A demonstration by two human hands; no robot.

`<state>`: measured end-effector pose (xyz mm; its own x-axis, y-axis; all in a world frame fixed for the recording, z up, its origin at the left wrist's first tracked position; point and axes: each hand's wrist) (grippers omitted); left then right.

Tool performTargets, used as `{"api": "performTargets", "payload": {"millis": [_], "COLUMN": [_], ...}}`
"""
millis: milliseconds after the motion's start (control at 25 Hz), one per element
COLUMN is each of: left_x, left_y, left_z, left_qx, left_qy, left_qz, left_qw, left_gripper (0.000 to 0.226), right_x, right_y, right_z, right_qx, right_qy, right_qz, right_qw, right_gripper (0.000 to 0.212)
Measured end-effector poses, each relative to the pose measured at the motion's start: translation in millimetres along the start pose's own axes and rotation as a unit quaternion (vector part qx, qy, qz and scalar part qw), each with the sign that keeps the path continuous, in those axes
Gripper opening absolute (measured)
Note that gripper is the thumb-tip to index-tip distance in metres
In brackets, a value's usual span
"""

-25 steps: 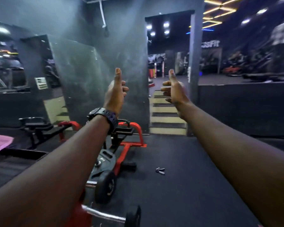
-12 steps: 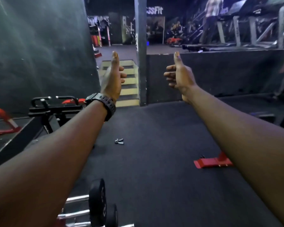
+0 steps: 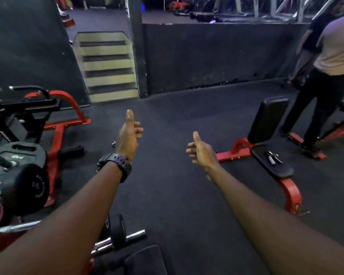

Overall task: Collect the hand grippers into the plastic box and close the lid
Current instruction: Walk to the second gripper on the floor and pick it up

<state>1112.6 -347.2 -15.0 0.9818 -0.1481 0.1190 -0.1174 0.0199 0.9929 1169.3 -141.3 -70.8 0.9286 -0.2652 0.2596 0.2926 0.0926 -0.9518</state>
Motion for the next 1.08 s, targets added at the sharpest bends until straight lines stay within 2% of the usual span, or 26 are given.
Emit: {"api": "performTargets", "payload": {"millis": [120, 480, 640, 840, 1080], "left_x": [-4.1, -35.0, -80.7, -175.6, -280.6], "left_y": [-12.0, -40.9, -61.6, -104.2, -114.2], "left_z": [-10.3, -48.3, -55.4, -88.8, -132.7], "left_qx": [0.005, -0.005, -0.011, 0.0, 0.034], "left_qy": [-0.02, -0.06, -0.04, 0.009, 0.067], "left_qz": [0.011, 0.016, 0.014, -0.006, 0.027], "left_qw": [1.0, 0.998, 0.999, 1.0, 0.997], "left_gripper": [0.067, 0.071, 0.074, 0.075, 0.074], "right_x": [5.3, -30.3, -90.2, -207.1, -328.1], "right_y": [22.4, 32.4, 42.3, 71.4, 67.0], "right_z": [6.5, 40.0, 39.3, 51.9, 75.9], "right_qx": [-0.012, -0.049, -0.052, -0.042, -0.038], "right_qy": [0.004, 0.019, -0.003, -0.039, -0.08], "right_qz": [-0.027, -0.021, -0.007, 0.027, 0.009], "right_qw": [1.0, 0.998, 0.999, 0.998, 0.996], "right_gripper": [0.051, 0.054, 0.055, 0.056, 0.056]}}
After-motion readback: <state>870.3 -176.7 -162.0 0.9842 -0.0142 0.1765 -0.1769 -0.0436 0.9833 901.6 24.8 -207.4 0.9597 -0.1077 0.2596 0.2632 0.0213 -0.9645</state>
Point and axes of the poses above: each hand's wrist, its own x-axis away from the middle knuckle, its own z-axis out of the back of the hand, y = z × x, and after that the axes turned 11 degrees about -y, right-handed
